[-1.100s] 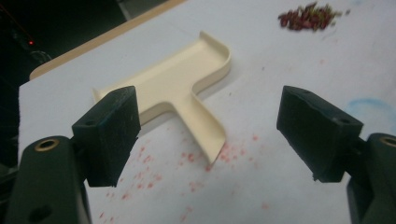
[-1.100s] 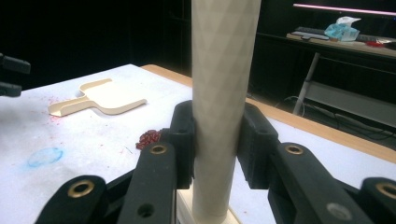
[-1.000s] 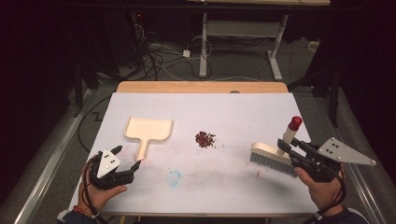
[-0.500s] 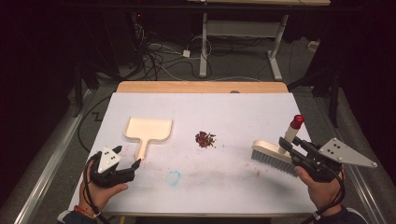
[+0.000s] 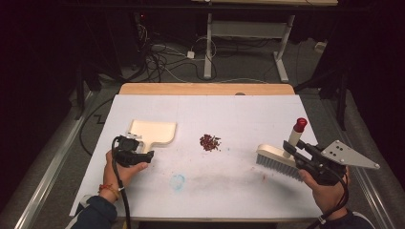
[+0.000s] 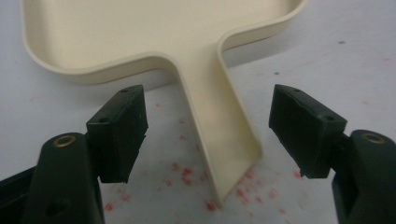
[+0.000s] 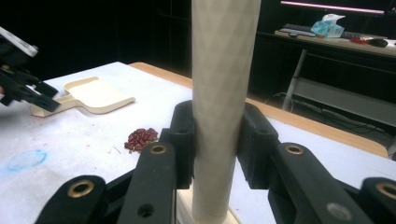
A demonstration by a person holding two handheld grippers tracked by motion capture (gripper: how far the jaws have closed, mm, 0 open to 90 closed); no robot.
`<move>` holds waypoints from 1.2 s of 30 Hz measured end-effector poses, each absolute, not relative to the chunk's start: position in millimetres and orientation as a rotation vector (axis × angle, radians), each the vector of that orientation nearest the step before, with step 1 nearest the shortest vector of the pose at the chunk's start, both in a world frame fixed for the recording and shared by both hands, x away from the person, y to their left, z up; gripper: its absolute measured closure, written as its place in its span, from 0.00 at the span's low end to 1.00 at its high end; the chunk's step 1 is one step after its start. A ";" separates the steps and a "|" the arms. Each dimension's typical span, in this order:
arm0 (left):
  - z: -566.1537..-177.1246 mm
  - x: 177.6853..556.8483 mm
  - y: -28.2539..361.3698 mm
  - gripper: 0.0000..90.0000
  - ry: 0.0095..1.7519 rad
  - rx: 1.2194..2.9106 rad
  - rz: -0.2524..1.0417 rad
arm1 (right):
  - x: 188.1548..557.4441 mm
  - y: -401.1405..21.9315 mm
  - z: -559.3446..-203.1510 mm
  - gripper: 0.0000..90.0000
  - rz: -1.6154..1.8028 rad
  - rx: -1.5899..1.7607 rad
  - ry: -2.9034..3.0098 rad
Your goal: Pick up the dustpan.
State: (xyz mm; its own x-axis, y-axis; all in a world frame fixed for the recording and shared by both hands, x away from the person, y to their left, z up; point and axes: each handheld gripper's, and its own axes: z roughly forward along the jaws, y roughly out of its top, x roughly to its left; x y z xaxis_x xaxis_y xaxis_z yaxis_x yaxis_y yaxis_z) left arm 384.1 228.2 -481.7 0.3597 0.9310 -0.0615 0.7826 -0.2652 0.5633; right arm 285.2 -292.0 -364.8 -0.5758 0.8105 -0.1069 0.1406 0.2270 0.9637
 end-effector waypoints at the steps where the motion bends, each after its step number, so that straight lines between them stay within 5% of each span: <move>1: -481.7 384.1 228.2 0.37 1.483 2.119 0.387 | 285.2 -292.0 -364.8 0.78 1.382 0.874 1.882; 4: -483.6 390.3 230.0 0.39 1.476 2.118 0.377 | 286.3 -292.1 -366.4 0.78 1.391 0.885 1.885; 12: -480.9 392.2 227.1 0.71 1.458 2.150 0.379 | 287.3 -291.5 -366.4 0.78 1.419 0.898 1.901; 36: -440.8 369.5 229.7 0.72 1.265 2.198 0.436 | 292.4 -292.3 -369.1 0.78 1.393 0.906 1.897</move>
